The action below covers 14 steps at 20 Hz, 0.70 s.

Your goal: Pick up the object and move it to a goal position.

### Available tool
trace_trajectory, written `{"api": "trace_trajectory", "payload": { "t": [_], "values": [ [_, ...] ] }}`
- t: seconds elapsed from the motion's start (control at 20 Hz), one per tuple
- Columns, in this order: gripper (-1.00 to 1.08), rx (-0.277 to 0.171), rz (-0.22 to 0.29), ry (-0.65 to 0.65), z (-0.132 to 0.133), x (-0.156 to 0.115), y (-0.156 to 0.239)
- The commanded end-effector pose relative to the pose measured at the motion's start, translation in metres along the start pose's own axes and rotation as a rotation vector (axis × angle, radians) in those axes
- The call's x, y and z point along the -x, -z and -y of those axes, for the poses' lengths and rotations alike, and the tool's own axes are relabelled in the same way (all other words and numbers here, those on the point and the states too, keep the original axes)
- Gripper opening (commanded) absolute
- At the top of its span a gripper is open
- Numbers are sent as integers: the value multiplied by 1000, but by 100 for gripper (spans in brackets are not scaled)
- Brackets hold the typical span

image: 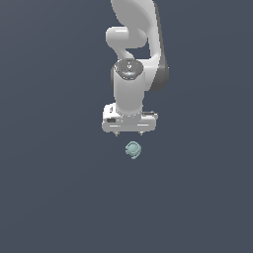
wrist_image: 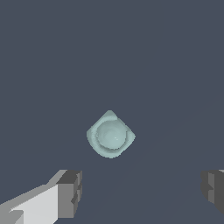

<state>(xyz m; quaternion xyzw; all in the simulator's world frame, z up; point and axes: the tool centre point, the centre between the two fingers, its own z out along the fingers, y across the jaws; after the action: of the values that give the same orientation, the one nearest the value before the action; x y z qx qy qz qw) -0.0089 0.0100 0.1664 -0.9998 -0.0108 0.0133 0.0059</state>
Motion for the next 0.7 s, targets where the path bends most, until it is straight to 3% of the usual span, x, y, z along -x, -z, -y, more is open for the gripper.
{"api": "trace_trajectory", "payload": {
  "t": [0.0, 0.65],
  "values": [
    [100, 0, 0, 0, 0, 0, 0],
    [100, -27, -14, 6, 3, -7, 7]
  ]
}}
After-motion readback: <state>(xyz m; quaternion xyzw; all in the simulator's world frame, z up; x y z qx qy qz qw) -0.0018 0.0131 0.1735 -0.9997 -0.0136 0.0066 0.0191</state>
